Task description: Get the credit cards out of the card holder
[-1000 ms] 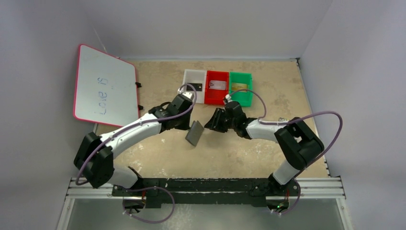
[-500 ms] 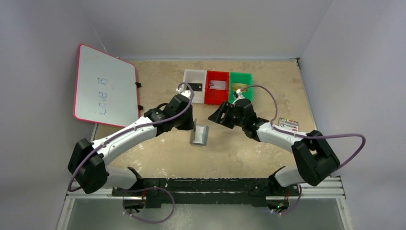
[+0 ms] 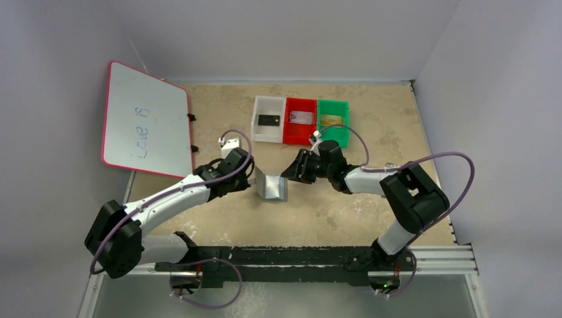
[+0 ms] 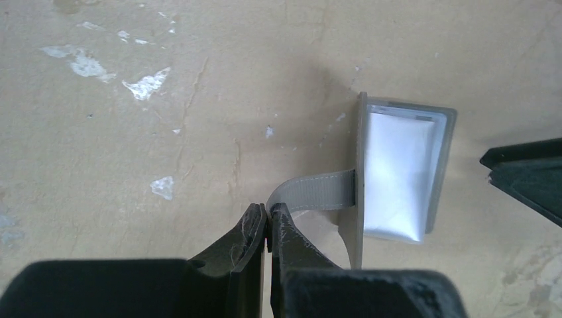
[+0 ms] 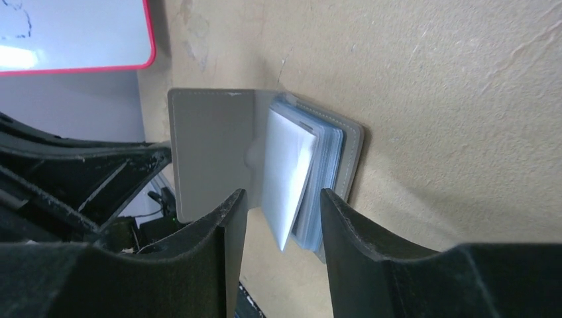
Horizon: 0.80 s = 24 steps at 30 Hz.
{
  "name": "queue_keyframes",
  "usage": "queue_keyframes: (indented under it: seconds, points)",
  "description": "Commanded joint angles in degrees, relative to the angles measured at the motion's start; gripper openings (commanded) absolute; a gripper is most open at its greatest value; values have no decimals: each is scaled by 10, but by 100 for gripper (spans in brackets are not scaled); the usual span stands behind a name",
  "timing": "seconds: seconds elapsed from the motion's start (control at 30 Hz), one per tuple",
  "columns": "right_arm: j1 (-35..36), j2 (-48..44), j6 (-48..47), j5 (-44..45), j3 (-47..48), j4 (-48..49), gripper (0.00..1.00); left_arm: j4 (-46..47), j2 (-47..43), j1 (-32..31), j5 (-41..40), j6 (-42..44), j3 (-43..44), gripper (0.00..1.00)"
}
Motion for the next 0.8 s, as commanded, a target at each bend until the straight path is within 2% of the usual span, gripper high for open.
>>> queue_keyframes:
  seconds: [0.0,0.13,0.2,0.3,0.4,0.5,0.63,0.77]
  points:
    - [0,9,-10,-41,28,27,46,0,0,5,-50,-24,-5,0]
    - [0,8,-31,-10,43,-26,45,-16,18,4,-65,-28,-10,0]
    - [0,-4,-63,19,66,-86,45,-8,18,4,-54,-26,-18,0]
    - [1,-9,-113,84,149,-185,50,22,14,4,-23,-20,-31,0]
    - [0,11,-155,217,253,-288,52,33,13,4,-12,-21,-33,0]
    - [0,41,-179,319,334,-340,57,36,12,4,-8,-22,-33,0]
    - [0,102,-211,371,433,-377,62,41,8,5,3,-17,-32,0]
    - [0,171,-227,394,525,-425,62,33,9,5,6,-11,-26,0]
